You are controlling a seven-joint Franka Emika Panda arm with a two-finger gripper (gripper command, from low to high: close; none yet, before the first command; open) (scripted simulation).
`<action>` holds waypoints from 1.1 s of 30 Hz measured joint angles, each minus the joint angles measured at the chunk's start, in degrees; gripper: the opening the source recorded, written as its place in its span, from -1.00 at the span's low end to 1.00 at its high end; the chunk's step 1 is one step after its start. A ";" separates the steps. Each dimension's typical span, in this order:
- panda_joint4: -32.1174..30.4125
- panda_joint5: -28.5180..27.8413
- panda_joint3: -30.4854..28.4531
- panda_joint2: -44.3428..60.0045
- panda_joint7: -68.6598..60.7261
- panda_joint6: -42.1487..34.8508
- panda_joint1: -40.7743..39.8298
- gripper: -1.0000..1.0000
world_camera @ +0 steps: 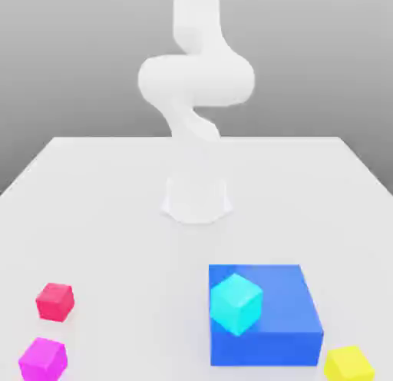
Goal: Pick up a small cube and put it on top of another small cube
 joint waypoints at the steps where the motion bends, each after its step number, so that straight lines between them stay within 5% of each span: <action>1: 0.12 -0.46 0.91 2.25 0.70 0.57 -0.21 0.00; 17: 1.86 -9.89 12.09 35.67 12.95 8.87 -0.05 0.00; 33: 4.17 -14.47 13.07 67.91 21.14 20.11 8.16 0.00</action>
